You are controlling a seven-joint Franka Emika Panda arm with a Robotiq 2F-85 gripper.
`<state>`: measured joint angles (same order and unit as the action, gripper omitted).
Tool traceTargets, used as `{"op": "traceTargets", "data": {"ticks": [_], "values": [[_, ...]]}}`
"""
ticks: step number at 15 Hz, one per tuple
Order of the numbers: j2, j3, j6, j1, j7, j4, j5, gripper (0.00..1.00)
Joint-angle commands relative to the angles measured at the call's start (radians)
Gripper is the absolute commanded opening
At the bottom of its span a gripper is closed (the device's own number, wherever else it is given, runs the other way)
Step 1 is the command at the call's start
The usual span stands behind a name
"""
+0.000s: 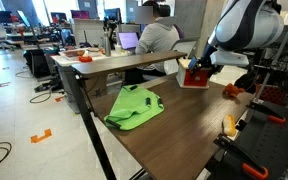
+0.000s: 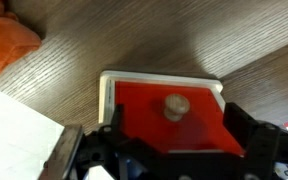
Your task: Open the dresser
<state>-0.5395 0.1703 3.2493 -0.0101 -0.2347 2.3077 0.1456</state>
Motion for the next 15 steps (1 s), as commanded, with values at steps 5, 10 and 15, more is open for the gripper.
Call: {"op": "traceTargets", "data": {"ticks": [5,10,15], "values": [[-0.070,0.101,-0.022,0.117,-0.030,-0.057,0.057,1.00],[-0.094,0.132,-0.021,0.153,-0.034,-0.067,0.066,0.51],[-0.098,0.145,-0.018,0.174,-0.034,-0.069,0.067,0.15]]}}
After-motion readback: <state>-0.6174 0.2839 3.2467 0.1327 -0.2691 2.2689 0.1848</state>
